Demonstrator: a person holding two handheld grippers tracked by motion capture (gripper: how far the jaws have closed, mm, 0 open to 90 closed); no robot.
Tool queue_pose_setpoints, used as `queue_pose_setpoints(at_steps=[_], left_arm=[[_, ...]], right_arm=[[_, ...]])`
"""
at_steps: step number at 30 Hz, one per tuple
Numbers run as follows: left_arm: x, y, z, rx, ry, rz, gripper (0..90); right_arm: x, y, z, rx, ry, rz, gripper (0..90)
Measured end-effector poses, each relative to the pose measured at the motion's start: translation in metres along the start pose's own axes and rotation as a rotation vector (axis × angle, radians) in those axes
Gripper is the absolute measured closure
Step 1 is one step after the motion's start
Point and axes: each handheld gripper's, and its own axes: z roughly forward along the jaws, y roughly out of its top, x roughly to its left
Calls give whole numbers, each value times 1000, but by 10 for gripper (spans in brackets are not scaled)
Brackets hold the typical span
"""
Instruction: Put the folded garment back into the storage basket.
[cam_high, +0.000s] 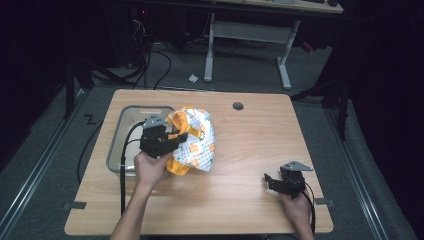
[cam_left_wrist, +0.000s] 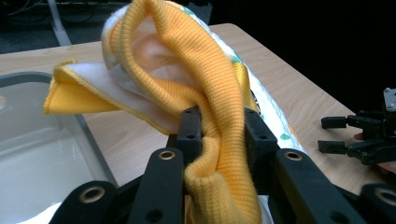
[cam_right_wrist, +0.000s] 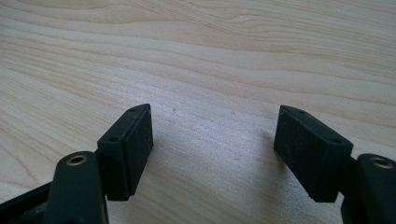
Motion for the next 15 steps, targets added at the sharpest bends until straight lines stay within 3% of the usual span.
queue_pose_setpoints(at_steps=[15], left_arm=[[19,0,-20,-21,26,-16,726]], right_arm=[[0,0,0,1,0,2,285]])
